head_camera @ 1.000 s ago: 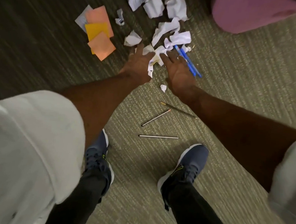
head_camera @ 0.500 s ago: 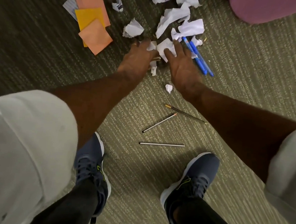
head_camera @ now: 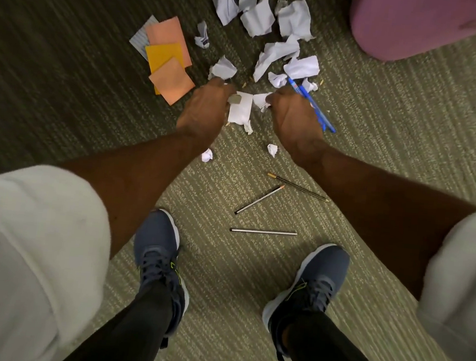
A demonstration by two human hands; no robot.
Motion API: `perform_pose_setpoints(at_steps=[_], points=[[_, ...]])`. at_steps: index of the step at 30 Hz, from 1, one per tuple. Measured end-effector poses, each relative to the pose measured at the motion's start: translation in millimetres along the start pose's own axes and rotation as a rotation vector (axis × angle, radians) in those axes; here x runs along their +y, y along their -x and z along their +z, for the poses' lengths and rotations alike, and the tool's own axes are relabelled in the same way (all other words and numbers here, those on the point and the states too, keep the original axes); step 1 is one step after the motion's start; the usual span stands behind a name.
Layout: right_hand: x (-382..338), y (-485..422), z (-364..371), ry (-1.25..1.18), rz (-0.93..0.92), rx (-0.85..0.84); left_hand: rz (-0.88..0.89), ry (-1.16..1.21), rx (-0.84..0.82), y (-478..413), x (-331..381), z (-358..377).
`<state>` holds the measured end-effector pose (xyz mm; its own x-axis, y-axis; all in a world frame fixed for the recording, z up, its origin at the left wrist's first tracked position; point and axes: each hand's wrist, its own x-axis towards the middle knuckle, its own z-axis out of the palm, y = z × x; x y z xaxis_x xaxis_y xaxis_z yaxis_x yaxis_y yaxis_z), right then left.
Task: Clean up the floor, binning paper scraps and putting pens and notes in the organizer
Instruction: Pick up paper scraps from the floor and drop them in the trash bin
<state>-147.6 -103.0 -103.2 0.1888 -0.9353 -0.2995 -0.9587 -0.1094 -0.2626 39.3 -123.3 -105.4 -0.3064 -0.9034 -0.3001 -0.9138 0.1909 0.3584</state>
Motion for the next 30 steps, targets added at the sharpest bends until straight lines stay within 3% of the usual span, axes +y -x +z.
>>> perform_pose_setpoints(at_steps=[7,13,19,30], points=[[-16,17,-86,-0.055,0.021,0.129,-0.036,0.033,0.053,13,29,-81],[-27,28,-161,-0.065,-0.055,0.096,-0.057,0.078,0.075,20,67,-146],[-20,48,-223,-0.091,0.021,0.154,-0.039,0.143,0.120,19,109,-188],[60,54,-338,-0.185,0.250,0.371,0.052,0.277,0.208,-27,238,-242]])
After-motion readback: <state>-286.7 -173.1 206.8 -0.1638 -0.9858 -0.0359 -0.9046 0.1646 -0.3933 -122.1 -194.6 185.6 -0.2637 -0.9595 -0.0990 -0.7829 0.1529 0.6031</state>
